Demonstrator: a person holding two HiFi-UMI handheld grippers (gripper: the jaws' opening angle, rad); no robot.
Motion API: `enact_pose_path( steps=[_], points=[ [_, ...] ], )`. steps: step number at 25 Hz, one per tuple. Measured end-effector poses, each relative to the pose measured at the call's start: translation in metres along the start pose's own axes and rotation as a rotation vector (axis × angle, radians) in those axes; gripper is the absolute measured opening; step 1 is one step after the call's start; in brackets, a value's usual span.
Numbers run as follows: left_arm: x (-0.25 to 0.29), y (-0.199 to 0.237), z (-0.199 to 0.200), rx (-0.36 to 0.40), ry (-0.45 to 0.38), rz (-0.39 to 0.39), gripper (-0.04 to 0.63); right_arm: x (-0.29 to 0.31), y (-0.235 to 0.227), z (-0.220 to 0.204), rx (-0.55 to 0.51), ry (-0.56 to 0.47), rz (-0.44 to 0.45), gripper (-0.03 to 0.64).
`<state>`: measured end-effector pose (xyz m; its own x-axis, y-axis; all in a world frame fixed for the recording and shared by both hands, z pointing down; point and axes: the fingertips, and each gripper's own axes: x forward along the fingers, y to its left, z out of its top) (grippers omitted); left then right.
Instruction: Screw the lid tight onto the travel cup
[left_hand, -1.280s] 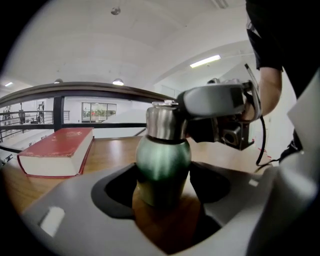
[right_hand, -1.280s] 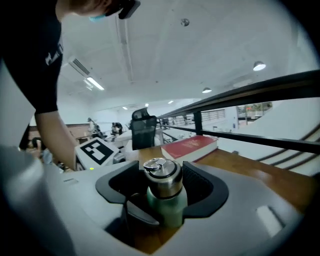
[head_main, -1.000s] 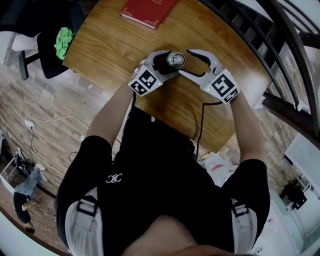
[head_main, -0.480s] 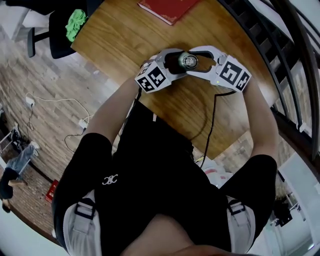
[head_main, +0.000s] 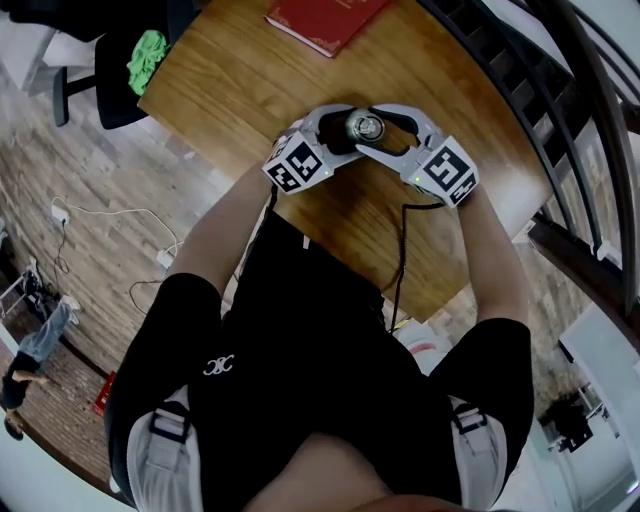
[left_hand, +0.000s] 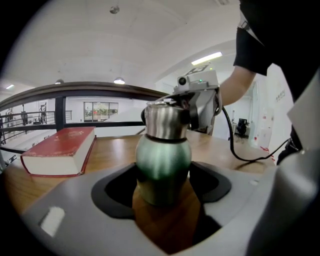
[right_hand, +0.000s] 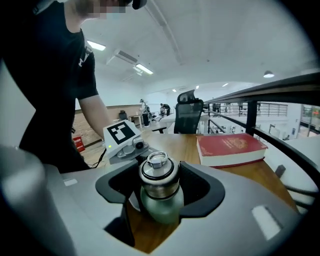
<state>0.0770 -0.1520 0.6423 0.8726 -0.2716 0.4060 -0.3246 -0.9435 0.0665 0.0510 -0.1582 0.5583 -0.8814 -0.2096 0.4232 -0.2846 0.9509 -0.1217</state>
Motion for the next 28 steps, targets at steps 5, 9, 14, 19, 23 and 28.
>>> enact_pose_path(
  steps=[5, 9, 14, 19, 23, 28],
  points=[
    [0.000, 0.000, 0.000, -0.006, -0.014, 0.010, 0.383, -0.002, -0.005, 0.003, 0.093, -0.100, -0.194, 0.259],
    [-0.001, 0.001, 0.001, -0.011, -0.017, 0.017, 0.383, -0.006, -0.008, 0.003, 0.173, -0.166, -0.393, 0.259],
    [0.001, 0.001, -0.005, -0.017, -0.013, 0.017, 0.383, -0.007, -0.012, -0.003, 0.264, -0.223, -0.581, 0.259],
    [0.001, 0.000, -0.002, -0.015, -0.011, 0.008, 0.383, -0.012, -0.014, -0.003, 0.317, -0.239, -0.742, 0.259],
    [0.000, 0.000, -0.001, -0.017, -0.012, 0.005, 0.383, -0.012, -0.014, -0.004, 0.379, -0.255, -0.804, 0.259],
    [0.000, 0.000, 0.000, -0.013, -0.016, -0.005, 0.383, -0.017, -0.004, -0.003, 0.346, -0.187, -0.641, 0.262]
  ],
)
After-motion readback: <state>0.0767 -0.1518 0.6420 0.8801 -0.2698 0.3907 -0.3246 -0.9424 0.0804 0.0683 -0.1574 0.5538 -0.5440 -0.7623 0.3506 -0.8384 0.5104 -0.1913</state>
